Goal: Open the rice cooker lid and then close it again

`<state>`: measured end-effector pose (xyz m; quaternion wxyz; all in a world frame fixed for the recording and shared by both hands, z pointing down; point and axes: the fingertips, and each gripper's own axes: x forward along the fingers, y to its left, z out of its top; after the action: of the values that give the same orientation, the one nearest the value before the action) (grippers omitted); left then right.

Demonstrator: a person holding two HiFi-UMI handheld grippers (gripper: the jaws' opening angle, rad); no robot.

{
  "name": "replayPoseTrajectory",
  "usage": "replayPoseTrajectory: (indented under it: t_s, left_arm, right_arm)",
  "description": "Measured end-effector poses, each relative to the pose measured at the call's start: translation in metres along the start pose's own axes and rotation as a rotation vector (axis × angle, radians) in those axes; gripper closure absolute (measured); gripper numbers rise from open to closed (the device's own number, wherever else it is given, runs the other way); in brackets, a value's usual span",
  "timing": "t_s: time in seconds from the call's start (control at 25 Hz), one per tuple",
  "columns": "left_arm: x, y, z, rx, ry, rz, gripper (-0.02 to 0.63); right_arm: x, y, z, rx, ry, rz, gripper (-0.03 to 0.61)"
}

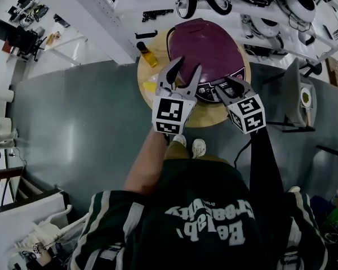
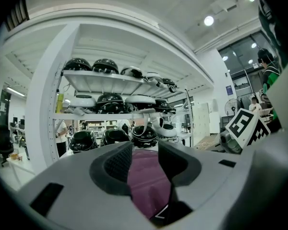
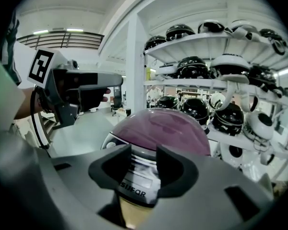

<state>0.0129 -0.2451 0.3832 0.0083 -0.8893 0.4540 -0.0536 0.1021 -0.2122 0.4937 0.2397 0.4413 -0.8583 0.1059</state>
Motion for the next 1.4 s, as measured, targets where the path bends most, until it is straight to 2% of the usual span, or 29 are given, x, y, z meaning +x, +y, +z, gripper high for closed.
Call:
replayPoseTrajectory:
  t_s: [0.24, 0.64, 0.72, 0.8, 0.84, 1.4]
  left_arm:
    - [0.003, 0.004, 0.0, -0.001, -0.001, 0.005, 0.453]
    - [0.003, 0.003, 0.003, -0.005, -0.01, 0.0, 0.453]
    - [0.001, 0.003, 0.007, -0.006, -0.033, 0.006, 0.453]
    - [-0.001, 0.006, 0.014, -0.003, -0.067, 0.019, 0.425]
    - [-0.001, 0.008, 0.016, 0.001, -0.065, 0.019, 0.471]
    - [0.004, 0.013, 0.008, -0.017, -0.035, 0.024, 0.464]
  right_arm:
    - [0.003, 0.002, -0.001, -0.002, 0.007, -0.012, 0.377]
    - [0.001, 0.001, -0.001, 0.013, -0.009, -0.026, 0.382]
    - [0.001, 0.001, -0.002, 0.015, -0.01, -0.028, 0.382]
    - [0.001, 0.002, -0.003, 0.018, -0.009, -0.029, 0.382]
    - [0.001, 0.002, -0.003, 0.019, -0.007, -0.029, 0.383]
    - [0.001, 0.0, -0.005, 0.022, -0.012, -0.032, 0.391]
